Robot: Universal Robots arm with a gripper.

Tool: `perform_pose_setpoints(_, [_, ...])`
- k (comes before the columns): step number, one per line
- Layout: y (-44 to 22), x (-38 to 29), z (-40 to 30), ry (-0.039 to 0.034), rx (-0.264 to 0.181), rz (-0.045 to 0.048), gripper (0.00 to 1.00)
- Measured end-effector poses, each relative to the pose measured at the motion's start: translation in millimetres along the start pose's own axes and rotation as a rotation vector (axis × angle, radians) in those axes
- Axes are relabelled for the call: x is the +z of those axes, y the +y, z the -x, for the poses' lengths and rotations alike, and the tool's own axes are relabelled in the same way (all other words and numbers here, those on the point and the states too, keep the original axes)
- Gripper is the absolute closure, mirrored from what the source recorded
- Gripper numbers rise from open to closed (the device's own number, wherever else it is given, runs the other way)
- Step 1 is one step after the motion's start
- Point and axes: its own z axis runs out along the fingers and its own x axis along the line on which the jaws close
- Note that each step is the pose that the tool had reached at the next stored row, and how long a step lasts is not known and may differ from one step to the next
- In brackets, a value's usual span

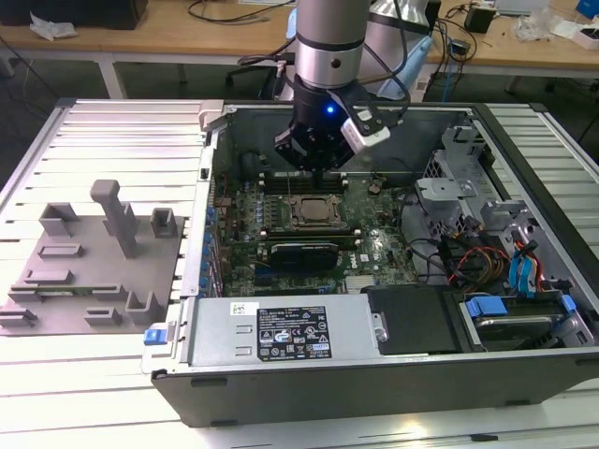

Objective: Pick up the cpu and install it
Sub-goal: 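Install the first cpu locking lever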

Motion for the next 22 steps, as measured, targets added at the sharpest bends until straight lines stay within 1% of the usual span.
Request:
perform_pose_setpoints(4, [0.7, -0.2, -10.0, 0.0001, 0.0, 0.0, 0.89])
perform_pose_setpoints(7, [1.9, -0.4, -23.1, 0.0, 0.0, 0.0, 0.89])
perform_pose_setpoints(8, [2.2, -0.4, -25.5, 0.0, 0.0, 0.0, 0.89])
perform_pose_setpoints(10, [2.9, -0.6, -32.8, 0.0, 0.0, 0.0, 0.89])
perform_pose_setpoints(13, [3.6, -0.6, -38.9, -0.0001, 0.0, 0.0001, 0.89])
perform_pose_setpoints(15, [3.9, -0.7, -41.5, 0.0001, 0.0, 0.0007, 0.89])
perform_pose_setpoints(16, [4.0, -0.7, -42.5, -0.0001, 0.0, 0.0029, 0.89])
perform_pose_setpoints(17, [4.1, -0.6, -43.6, -0.0006, 0.0, 0.0078, 0.89])
perform_pose_setpoints(18, [4.2, -0.7, -44.6, -0.0011, 0.0, 0.0165, 0.89])
perform_pose_setpoints(19, [4.3, -0.7, -46.1, -0.0025, 0.001, 0.034, 0.89])
perform_pose_setpoints(20, [4.4, -0.7, -48.2, -0.0046, 0.001, 0.0607, 0.89])
perform_pose_setpoints(21, [4.6, -0.7, -50.1, -0.0064, 0.002, 0.0847, 0.89])
perform_pose_setpoints(22, [4.7, -0.8, -51.9, -0.0089, 0.002, 0.1175, 0.89])
